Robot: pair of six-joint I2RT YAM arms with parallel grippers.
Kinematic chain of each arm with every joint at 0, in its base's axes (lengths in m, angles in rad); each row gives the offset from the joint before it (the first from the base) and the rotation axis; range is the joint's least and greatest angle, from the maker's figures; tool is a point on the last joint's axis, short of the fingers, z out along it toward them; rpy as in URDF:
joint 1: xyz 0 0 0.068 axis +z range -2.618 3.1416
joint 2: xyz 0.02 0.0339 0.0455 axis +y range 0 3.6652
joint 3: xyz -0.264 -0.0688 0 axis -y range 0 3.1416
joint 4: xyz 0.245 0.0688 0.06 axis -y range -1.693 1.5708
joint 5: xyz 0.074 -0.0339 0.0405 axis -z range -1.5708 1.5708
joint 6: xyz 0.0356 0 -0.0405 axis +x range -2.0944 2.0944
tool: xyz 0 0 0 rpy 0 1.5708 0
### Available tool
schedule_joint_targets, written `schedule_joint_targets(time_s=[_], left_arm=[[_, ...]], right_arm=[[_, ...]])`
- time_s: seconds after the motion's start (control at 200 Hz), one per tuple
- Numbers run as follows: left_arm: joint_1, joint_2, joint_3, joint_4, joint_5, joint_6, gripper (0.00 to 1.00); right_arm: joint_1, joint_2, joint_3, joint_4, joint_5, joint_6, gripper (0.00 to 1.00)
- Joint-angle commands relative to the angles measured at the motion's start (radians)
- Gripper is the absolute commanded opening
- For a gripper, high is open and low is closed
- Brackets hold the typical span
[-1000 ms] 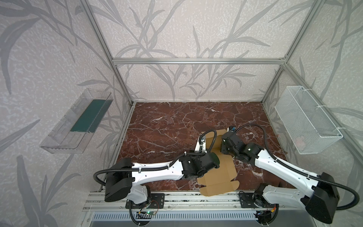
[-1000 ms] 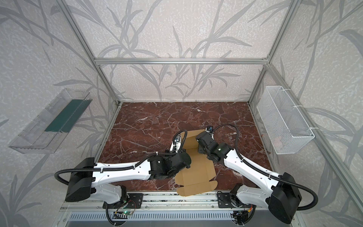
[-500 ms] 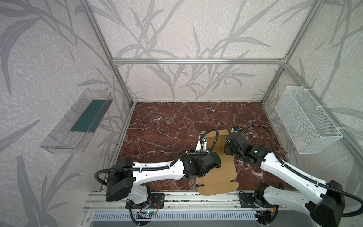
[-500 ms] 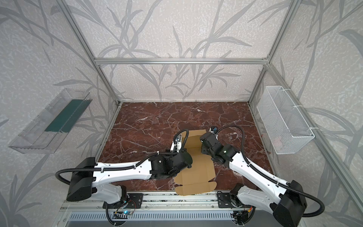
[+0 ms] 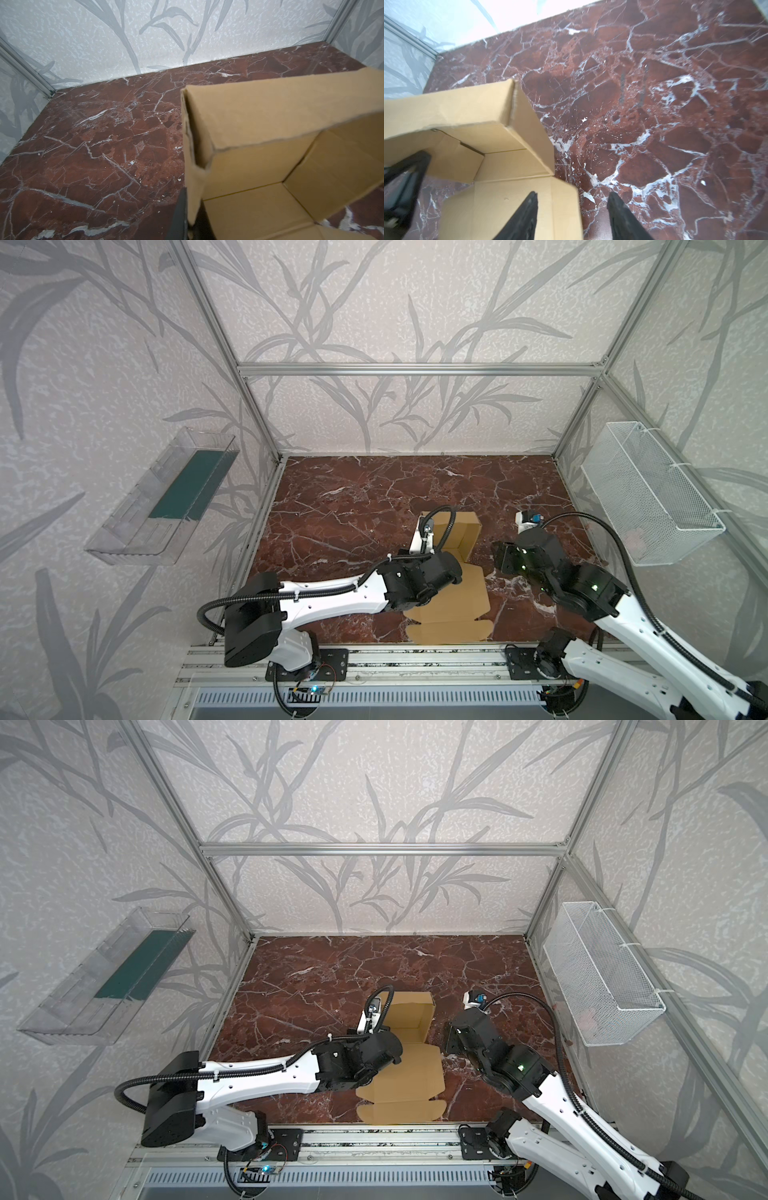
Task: Assemble paper box
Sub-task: Fold the bottom flaps of a flat cardboard box at the center of the table, then press the paper box at the center of the table.
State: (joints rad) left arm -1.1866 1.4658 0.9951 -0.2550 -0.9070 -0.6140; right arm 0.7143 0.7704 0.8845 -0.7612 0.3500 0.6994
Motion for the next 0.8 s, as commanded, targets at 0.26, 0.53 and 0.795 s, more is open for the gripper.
schedule_joint_targets(time_s=[0.26, 0.53, 0.795], left_arm=[[0.024, -0.144, -0.104, 0.096, 0.088, 0.084, 0.0], [0.025, -0.297, -0.196, 0.128, 0.196, 0.129, 0.0], [0.028, -0.424, -0.295, 0.266, 0.428, 0.205, 0.0]], right_arm=[[-0.017, 0.019, 0.023, 0.062, -0.02, -0.1, 0.59], [-0.171, 0.092, -0.014, 0.201, -0.276, -0.104, 0.62], [-0.219, 0.193, -0.096, 0.41, -0.499, -0.021, 0.62]])
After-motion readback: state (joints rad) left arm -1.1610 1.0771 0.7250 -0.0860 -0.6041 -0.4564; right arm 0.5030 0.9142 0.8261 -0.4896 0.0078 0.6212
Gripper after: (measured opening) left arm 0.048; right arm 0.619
